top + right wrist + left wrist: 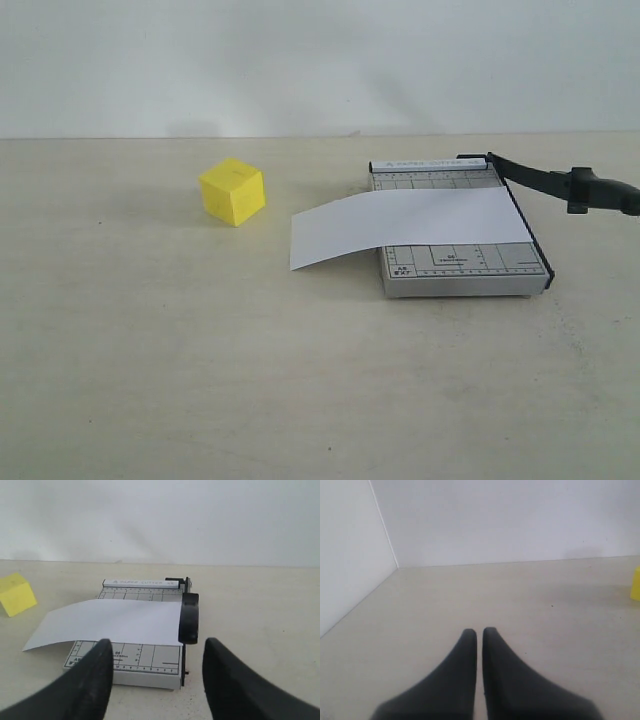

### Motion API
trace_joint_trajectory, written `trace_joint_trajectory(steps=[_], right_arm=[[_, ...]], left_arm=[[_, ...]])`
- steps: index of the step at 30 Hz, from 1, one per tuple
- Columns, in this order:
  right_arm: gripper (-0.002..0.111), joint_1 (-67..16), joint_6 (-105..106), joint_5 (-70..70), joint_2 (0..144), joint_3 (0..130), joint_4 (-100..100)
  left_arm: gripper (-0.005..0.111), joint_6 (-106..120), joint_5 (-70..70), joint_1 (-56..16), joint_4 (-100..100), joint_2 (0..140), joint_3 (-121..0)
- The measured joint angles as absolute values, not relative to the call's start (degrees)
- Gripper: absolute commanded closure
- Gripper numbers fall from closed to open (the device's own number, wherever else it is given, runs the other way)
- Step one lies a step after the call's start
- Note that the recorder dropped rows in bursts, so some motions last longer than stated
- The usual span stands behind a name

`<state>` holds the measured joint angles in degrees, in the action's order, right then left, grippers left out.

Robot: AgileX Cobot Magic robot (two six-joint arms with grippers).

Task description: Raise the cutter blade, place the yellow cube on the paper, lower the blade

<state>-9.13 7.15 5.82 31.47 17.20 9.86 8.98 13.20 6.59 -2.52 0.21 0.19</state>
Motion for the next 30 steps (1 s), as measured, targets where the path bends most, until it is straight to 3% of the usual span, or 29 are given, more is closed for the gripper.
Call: trace_joint_trajectory(steps=[6, 8, 11, 12, 24, 30], right_arm=[[0.058, -9.1, 13.1, 6.2, 30.9, 17.2, 9.7], [0.070, -9.1, 13.9, 5.3, 30.9, 17.2, 9.6], [0.102, -9.1, 14.4, 3.0, 30.9, 17.1, 9.6], [0.108, -9.1, 14.6, 2.2, 30.9, 17.1, 9.6], [0.108, -9.1, 18.0, -4.2, 30.9, 17.1, 9.6], [0.108, -9.1, 18.0, -3.1, 31.2, 17.1, 10.5]], left_arm=[[0.102, 2.0, 9.0, 6.6, -10.8, 0.2, 0.2], [0.102, -3.4, 8.7, 6.6, -17.0, 0.2, 0.2], [0.102, -7.9, 8.4, 6.6, -25.5, 0.2, 0.2], [0.102, -8.6, 8.1, 6.6, -26.8, 0.2, 0.2], [0.102, -10.5, -4.4, 6.6, -28.7, 0.2, -0.6], [0.102, -6.3, 4.4, 6.6, -19.6, 7.7, -16.4]])
